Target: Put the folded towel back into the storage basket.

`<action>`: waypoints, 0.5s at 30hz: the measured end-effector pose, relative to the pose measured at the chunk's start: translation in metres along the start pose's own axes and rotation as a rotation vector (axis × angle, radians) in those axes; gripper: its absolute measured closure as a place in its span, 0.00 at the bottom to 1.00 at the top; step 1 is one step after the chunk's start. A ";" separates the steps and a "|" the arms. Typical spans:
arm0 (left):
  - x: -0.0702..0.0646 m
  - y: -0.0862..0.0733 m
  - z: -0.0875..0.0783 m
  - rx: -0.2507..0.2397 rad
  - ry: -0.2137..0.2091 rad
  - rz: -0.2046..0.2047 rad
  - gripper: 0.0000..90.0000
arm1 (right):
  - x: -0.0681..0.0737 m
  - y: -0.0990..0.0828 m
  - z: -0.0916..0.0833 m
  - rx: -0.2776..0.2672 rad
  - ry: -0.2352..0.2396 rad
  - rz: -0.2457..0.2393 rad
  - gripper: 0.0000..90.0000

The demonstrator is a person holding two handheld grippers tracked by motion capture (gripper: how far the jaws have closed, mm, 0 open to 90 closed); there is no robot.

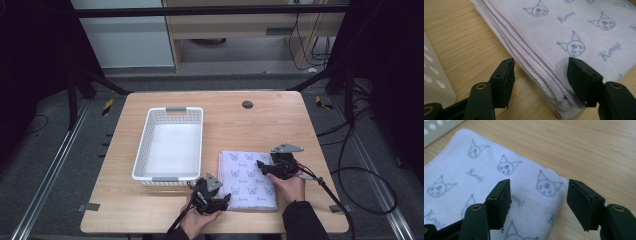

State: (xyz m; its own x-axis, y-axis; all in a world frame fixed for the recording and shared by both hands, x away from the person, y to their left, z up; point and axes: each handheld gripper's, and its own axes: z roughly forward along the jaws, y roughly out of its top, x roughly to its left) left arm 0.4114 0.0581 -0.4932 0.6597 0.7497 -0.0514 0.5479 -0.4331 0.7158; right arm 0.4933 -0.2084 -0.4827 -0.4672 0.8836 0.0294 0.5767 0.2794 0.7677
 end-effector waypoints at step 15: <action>0.000 0.001 0.004 0.026 -0.013 -0.039 0.42 | 0.002 -0.005 0.011 0.061 -0.001 0.016 0.41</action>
State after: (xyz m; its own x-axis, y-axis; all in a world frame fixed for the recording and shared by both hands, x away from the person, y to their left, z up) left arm 0.4141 0.0561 -0.4954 0.6437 0.7602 -0.0879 0.5865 -0.4163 0.6948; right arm 0.4968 -0.2037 -0.4930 -0.4569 0.8886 0.0404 0.6238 0.2877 0.7267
